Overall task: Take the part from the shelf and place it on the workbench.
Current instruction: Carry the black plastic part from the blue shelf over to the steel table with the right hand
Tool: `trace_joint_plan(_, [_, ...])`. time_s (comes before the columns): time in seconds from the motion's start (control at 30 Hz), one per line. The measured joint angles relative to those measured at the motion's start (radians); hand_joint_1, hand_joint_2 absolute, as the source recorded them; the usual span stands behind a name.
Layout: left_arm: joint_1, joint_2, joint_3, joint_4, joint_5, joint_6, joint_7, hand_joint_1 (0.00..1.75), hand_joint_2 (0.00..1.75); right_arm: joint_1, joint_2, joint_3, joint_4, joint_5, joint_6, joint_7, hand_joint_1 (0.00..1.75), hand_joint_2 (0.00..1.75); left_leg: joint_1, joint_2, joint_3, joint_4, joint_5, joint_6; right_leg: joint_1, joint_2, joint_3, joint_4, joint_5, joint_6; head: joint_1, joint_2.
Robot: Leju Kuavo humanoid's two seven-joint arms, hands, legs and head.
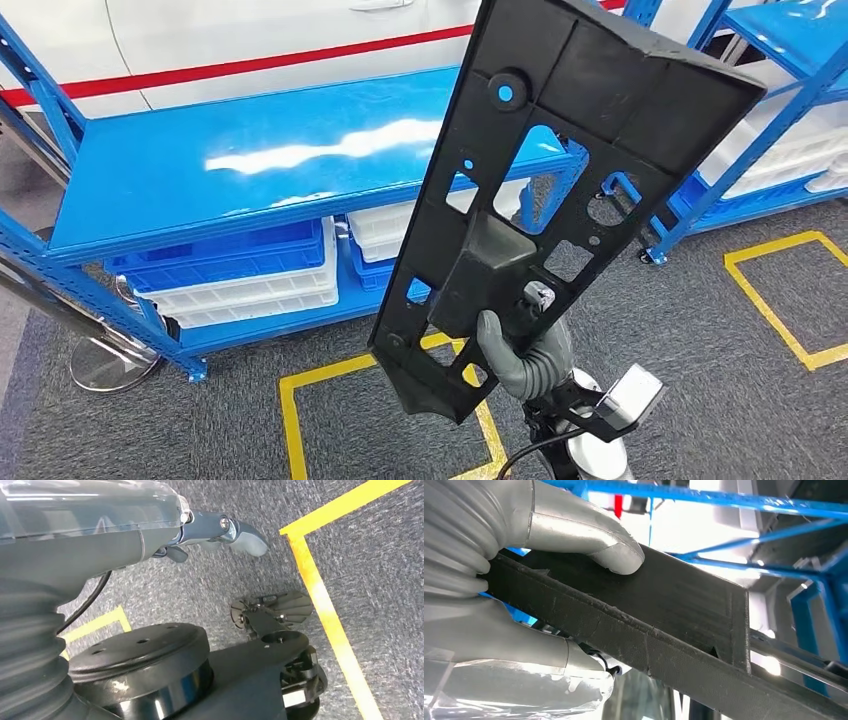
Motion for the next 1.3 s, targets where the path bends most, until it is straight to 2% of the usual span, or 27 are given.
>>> trace_joint_plan(0.03, [0.0, 0.002, -0.001, 0.0, 0.002, 0.002, 0.0, 0.0, 1.75, 0.0, 0.002, 0.0, -0.004, 0.001, -0.002, -0.001, 1.75, 1.75, -0.001, 0.007, -0.002, 0.001, 0.005, -0.006, 0.005, -0.006, 0.017, -0.031, -0.008, -0.007, 0.0, 0.0])
trace_joint_plan(0.1, [0.0, 0.009, -0.002, 0.0, 0.009, 0.009, 0.002, 0.0, 1.75, 0.002, 0.006, -0.001, -0.01, 0.001, -0.001, -0.003, 1.75, 1.75, 0.002, 0.017, -0.005, 0.001, 0.013, -0.019, 0.005, 0.007, 0.009, -0.043, 0.001, -0.023, 0.001, 0.0])
trace_joint_plan(0.13, [0.0, 0.013, -0.002, 0.0, 0.013, 0.012, 0.003, 0.0, 1.75, 0.004, 0.008, -0.001, -0.011, 0.002, 0.0, -0.004, 1.75, 1.75, 0.004, 0.007, -0.01, 0.009, 0.003, -0.026, 0.004, 0.014, 0.002, -0.046, 0.011, -0.032, 0.001, 0.0])
trace_joint_plan(0.2, [0.002, 0.023, -0.001, 0.0, 0.023, 0.015, 0.002, 0.0, 1.75, 0.007, 0.017, -0.002, -0.012, 0.002, 0.002, -0.004, 1.75, 1.75, 0.007, -0.037, -0.033, 0.074, -0.066, -0.037, -0.001, 0.028, -0.019, -0.05, 0.034, -0.048, 0.0, 0.0])
trace_joint_plan(0.27, [0.006, 0.031, 0.002, 0.0, 0.031, 0.012, 0.0, 0.0, 1.75, 0.01, 0.027, -0.002, -0.013, 0.003, 0.002, -0.003, 1.75, 1.75, 0.007, -0.07, -0.068, 0.202, -0.158, -0.041, 0.001, 0.047, -0.048, -0.048, 0.056, -0.055, -0.001, 0.0])
trace_joint_plan(0.3, [0.008, 0.035, 0.004, 0.0, 0.034, 0.011, 0.0, 0.0, 1.75, 0.012, 0.031, -0.002, -0.012, 0.003, 0.0, -0.002, 1.75, 1.75, 0.008, -0.075, -0.076, 0.256, -0.181, -0.042, 0.002, 0.057, -0.064, -0.045, 0.066, -0.056, -0.001, 0.0])
trace_joint_plan(0.33, [0.009, 0.038, 0.006, 0.0, 0.036, 0.01, 0.002, 0.0, 1.75, 0.013, 0.034, -0.002, -0.011, 0.002, -0.002, 0.0, 1.75, 1.75, 0.008, -0.077, -0.071, 0.28, -0.182, -0.042, 0.003, 0.067, -0.079, -0.041, 0.076, -0.055, -0.001, 0.0])
trace_joint_plan(0.37, [0.008, 0.04, 0.007, 0.0, 0.037, 0.009, 0.004, 0.0, 1.75, 0.014, 0.036, -0.002, -0.009, 0.0, -0.004, 0.001, 1.75, 1.75, 0.009, -0.078, -0.049, 0.265, -0.162, -0.042, 0.003, 0.077, -0.094, -0.036, 0.085, -0.053, -0.001, 0.0])
trace_joint_plan(0.43, [0.007, 0.042, 0.007, 0.0, 0.034, 0.011, 0.008, 0.0, 1.75, 0.014, 0.039, -0.002, -0.004, -0.01, -0.006, 0.002, 1.75, 1.75, 0.011, -0.095, 0.039, 0.143, -0.116, -0.035, 0.003, 0.096, -0.122, -0.025, 0.1, -0.046, -0.001, 0.0])
trace_joint_plan(0.5, [0.006, 0.042, 0.007, 0.0, 0.027, 0.014, 0.009, 0.0, 1.75, 0.013, 0.041, -0.005, -0.001, -0.025, -0.007, 0.002, 1.75, 1.75, 0.011, -0.124, 0.114, 0.021, -0.108, -0.027, 0.004, 0.111, -0.141, -0.015, 0.114, -0.036, -0.001, 0.0])
trace_joint_plan(0.53, [0.006, 0.041, 0.007, 0.0, 0.024, 0.015, 0.008, 0.0, 1.75, 0.013, 0.041, -0.008, 0.0, -0.032, -0.008, 0.002, 1.75, 1.75, 0.01, -0.133, 0.127, -0.005, -0.114, -0.023, 0.004, 0.118, -0.146, -0.013, 0.122, -0.03, -0.001, 0.0])
trace_joint_plan(0.6, [0.006, 0.039, 0.007, 0.0, 0.018, 0.017, 0.008, 0.0, 1.75, 0.016, 0.042, -0.019, 0.002, -0.043, -0.009, 0.003, 1.75, 1.75, 0.009, -0.125, 0.122, -0.011, -0.105, -0.013, 0.004, 0.131, -0.151, -0.016, 0.138, -0.016, -0.001, 0.0])
trace_joint_plan(0.67, [0.004, 0.035, 0.005, 0.0, 0.012, 0.017, 0.011, 0.0, 1.75, 0.022, 0.042, -0.032, 0.003, -0.048, -0.014, 0.005, 1.75, 1.75, 0.012, -0.106, 0.11, -0.016, -0.087, 0.002, 0.004, 0.115, -0.165, 0.005, 0.113, -0.007, 0.0, 0.0])
trace_joint_plan(0.73, [0.004, 0.031, 0.004, 0.0, 0.008, 0.017, 0.021, 0.0, 1.75, 0.032, 0.042, -0.042, 0.005, -0.044, -0.022, 0.012, 1.75, 1.75, 0.012, -0.084, 0.09, -0.017, -0.066, 0.013, 0.0, 0.079, -0.198, 0.098, 0.022, -0.001, 0.003, 0.0])
trace_joint_plan(0.77, [0.006, 0.03, 0.003, 0.0, 0.008, 0.016, 0.027, 0.0, 1.75, 0.038, 0.042, -0.044, 0.006, -0.039, -0.026, 0.016, 1.75, 1.75, 0.01, -0.073, 0.078, -0.016, -0.057, 0.015, -0.001, 0.069, -0.216, 0.163, -0.026, 0.004, 0.003, 0.0])
trace_joint_plan(0.8, [0.008, 0.028, 0.003, 0.0, 0.01, 0.017, 0.034, 0.0, 1.75, 0.045, 0.042, -0.045, 0.009, -0.034, -0.027, 0.019, 1.75, 1.75, 0.009, -0.062, 0.064, -0.015, -0.048, 0.015, -0.004, 0.064, -0.229, 0.226, -0.056, 0.008, 0.004, 0.0])
trace_joint_plan(0.83, [0.009, 0.026, 0.003, 0.0, 0.016, 0.019, 0.04, 0.0, 1.75, 0.052, 0.041, -0.045, 0.012, -0.031, -0.025, 0.023, 1.75, 1.75, 0.008, -0.05, 0.051, -0.013, -0.04, 0.014, -0.006, 0.061, -0.23, 0.265, -0.063, 0.012, 0.004, 0.0])
trace_joint_plan(0.87, [0.01, 0.022, 0.004, 0.0, 0.022, 0.022, 0.044, 0.0, 1.75, 0.057, 0.041, -0.045, 0.015, -0.029, -0.02, 0.026, 1.75, 1.75, 0.007, -0.039, 0.038, -0.01, -0.033, 0.013, -0.007, 0.059, -0.215, 0.271, -0.05, 0.014, 0.004, 0.0])
trace_joint_plan(0.9, [0.01, 0.018, 0.006, 0.0, 0.032, 0.027, 0.047, 0.0, 1.75, 0.059, 0.041, -0.045, 0.019, -0.03, -0.013, 0.03, 1.75, 1.75, 0.007, -0.029, 0.026, -0.007, -0.027, 0.011, -0.008, 0.054, -0.181, 0.24, -0.025, 0.015, 0.004, 0.0])
trace_joint_plan(0.93, [0.01, 0.012, 0.01, 0.0, 0.042, 0.033, 0.046, 0.0, 1.75, 0.059, 0.041, -0.045, 0.024, -0.035, -0.003, 0.033, 1.75, 1.75, 0.006, -0.021, 0.016, -0.003, -0.021, 0.008, -0.009, 0.045, -0.131, 0.178, -0.002, 0.013, 0.003, 0.0])
trace_joint_plan(0.97, [0.01, 0.005, 0.014, 0.0, 0.052, 0.04, 0.042, 0.0, 1.75, 0.054, 0.041, -0.045, 0.031, -0.043, 0.007, 0.036, 1.75, 1.75, 0.005, -0.015, 0.008, 0.0, -0.017, 0.004, -0.006, 0.031, -0.075, 0.1, 0.005, 0.01, 0.004, 0.0])
trace_joint_plan(1.03, [0.009, -0.011, 0.023, 0.0, 0.067, 0.051, 0.027, 0.0, 1.75, 0.037, 0.041, -0.046, 0.053, -0.064, 0.028, 0.038, 1.75, 1.75, 0.003, -0.003, 0.001, 0.004, -0.006, -0.006, 0.002, 0.011, -0.006, -0.008, -0.002, -0.005, 0.003, 0.0])
trace_joint_plan(1.07, [0.009, -0.018, 0.027, 0.0, 0.071, 0.053, 0.018, 0.0, 1.75, 0.027, 0.041, -0.046, 0.067, -0.072, 0.035, 0.038, 1.75, 1.75, 0.003, 0.003, 0.0, 0.003, 0.0, -0.012, 0.007, 0.009, 0.002, -0.029, -0.007, -0.013, 0.003, 0.0])
trace_joint_plan(1.13, [0.01, -0.028, 0.031, 0.0, 0.072, 0.049, 0.002, 0.0, 1.75, 0.015, 0.041, -0.047, 0.091, -0.079, 0.04, 0.038, 1.75, 1.75, 0.005, 0.008, -0.003, 0.002, 0.009, -0.025, 0.007, 0.019, -0.009, -0.038, 0.009, -0.031, 0.005, 0.0])
trace_joint_plan(1.2, [0.012, -0.033, 0.033, 0.0, 0.068, 0.044, -0.01, 0.0, 1.75, 0.008, 0.041, -0.047, 0.111, -0.08, 0.028, 0.036, 1.75, 1.75, 0.007, -0.022, -0.022, 0.039, -0.036, -0.036, 0.002, 0.03, -0.027, -0.045, 0.033, -0.049, 0.004, 0.0])
trace_joint_plan(1.27, [0.017, -0.034, 0.033, 0.0, 0.06, 0.041, -0.017, 0.0, 1.75, 0.003, 0.041, -0.047, 0.129, -0.078, -0.001, 0.031, 1.75, 1.75, 0.009, -0.062, -0.056, 0.148, -0.132, -0.04, 0.003, 0.044, -0.054, -0.046, 0.056, -0.059, 0.003, 0.0])
trace_joint_plan(1.3, [0.019, -0.035, 0.033, 0.0, 0.056, 0.039, -0.018, 0.0, 1.75, 0.003, 0.041, -0.048, 0.137, -0.077, -0.016, 0.028, 1.75, 1.75, 0.009, -0.07, -0.07, 0.212, -0.169, -0.041, 0.005, 0.052, -0.069, -0.044, 0.066, -0.061, 0.003, 0.0])
